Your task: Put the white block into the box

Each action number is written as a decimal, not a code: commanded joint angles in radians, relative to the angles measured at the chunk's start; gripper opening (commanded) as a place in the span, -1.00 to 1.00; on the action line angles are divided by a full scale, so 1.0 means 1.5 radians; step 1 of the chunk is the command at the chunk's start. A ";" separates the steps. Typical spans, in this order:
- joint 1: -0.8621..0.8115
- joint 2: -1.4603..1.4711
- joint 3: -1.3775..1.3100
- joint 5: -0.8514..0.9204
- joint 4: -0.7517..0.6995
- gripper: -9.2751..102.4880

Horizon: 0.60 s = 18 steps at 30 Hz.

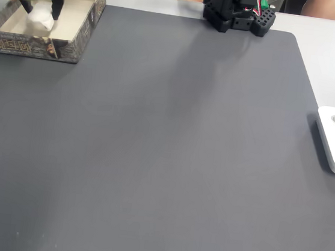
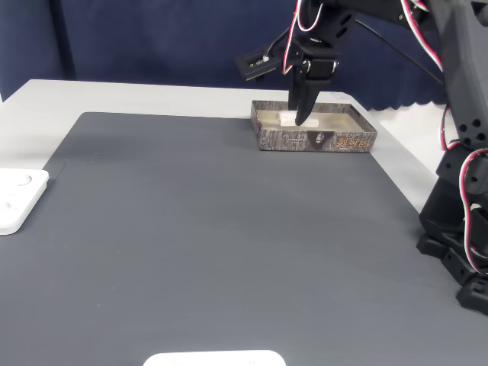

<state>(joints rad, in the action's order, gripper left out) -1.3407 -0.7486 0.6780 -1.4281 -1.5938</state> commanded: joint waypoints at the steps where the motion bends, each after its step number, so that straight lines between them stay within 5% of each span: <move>1: 0.008 -0.013 -0.018 0.004 0.007 -0.75; 18: 0.005 -0.011 -0.001 0.036 0.032 -0.33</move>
<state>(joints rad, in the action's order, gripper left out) -1.3407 -0.7470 0.6796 -1.3852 -1.5555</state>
